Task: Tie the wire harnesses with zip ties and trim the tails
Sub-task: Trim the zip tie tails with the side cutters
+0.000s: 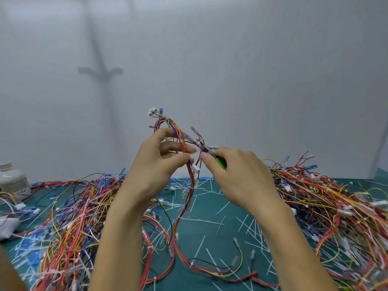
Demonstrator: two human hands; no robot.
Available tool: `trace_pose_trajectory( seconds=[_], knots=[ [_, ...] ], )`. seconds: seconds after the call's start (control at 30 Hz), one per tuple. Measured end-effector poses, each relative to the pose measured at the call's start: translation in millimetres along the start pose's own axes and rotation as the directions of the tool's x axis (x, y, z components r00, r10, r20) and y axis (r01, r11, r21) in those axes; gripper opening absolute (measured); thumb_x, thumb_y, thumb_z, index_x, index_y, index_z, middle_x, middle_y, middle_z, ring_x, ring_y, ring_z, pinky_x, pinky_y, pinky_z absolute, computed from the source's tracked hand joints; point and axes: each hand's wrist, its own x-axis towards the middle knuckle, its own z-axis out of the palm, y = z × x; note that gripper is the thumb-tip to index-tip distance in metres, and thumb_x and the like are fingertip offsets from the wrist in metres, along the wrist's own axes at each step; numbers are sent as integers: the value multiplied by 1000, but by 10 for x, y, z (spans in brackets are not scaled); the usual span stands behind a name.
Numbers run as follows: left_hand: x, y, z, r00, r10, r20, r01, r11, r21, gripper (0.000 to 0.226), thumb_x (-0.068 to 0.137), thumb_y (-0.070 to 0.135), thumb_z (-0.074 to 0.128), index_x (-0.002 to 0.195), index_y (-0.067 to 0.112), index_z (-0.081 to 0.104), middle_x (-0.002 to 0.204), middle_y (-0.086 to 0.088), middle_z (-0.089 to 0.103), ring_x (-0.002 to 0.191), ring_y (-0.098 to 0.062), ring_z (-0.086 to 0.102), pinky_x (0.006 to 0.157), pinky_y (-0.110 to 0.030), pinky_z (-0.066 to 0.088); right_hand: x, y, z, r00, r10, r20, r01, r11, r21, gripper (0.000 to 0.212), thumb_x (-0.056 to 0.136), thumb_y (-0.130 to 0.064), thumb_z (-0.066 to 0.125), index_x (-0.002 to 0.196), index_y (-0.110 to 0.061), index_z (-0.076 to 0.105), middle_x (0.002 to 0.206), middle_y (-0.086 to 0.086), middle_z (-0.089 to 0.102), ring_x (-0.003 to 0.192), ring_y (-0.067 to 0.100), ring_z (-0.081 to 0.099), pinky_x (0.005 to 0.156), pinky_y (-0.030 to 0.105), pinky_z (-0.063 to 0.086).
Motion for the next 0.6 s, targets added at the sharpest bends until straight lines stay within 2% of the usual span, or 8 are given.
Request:
trace_pose_trajectory(
  seconds=[0.17,0.23,0.33,0.4,0.47,0.53,0.6],
  knots=[
    [2,-4,-7,1000,7,15,-7,1000,4,30,86,-8,65,109,11,58,89,0,77,79,-18,74,75,-21,57,-1,7,-10,1000,2,11,-2,1000,8,55,95,-64,38,60,-22,45,59,-1,47,62,26,45,49,28,28],
    [-1,-14,-16,1000,0,15,0,1000,-4,30,86,-7,65,108,13,59,89,-2,77,80,-19,74,76,-19,57,15,21,-2,999,2,37,-3,999,46,55,96,-63,39,65,-20,54,63,3,54,64,28,49,51,31,33],
    [0,-47,-30,1000,-20,9,20,1000,4,30,87,-4,66,108,16,59,88,-3,77,82,-19,74,82,-28,60,25,36,3,997,-1,78,-10,991,133,55,96,-61,42,75,-17,67,67,7,64,68,30,56,62,38,44],
    [6,-71,-40,999,-36,-4,36,999,13,30,88,-1,66,109,18,58,87,-4,77,83,-19,74,82,-31,60,17,24,-11,994,-1,109,-24,973,229,55,96,-59,44,75,-15,69,59,0,63,60,21,58,63,37,47],
    [15,-91,-42,998,-50,-24,50,999,2,29,89,-1,65,107,20,58,86,-2,77,82,-17,74,79,-29,60,21,14,-33,983,31,183,-105,906,411,53,96,-55,47,74,-14,71,55,-4,63,47,12,56,58,33,49],
    [22,-107,-43,997,-63,-50,61,997,-38,28,90,-4,63,108,17,58,87,0,77,82,-16,75,71,-23,60,20,8,-78,951,33,307,-206,809,551,51,98,-51,47,76,-12,71,57,2,63,47,16,59,53,33,51],
    [25,-122,-49,995,-74,-73,67,994,-92,27,90,-6,61,112,9,57,88,1,78,80,-14,74,64,-19,57,2,12,-118,912,-17,410,-236,796,558,51,99,-50,45,80,-10,71,62,4,64,51,20,62,55,33,53]
  ],
)
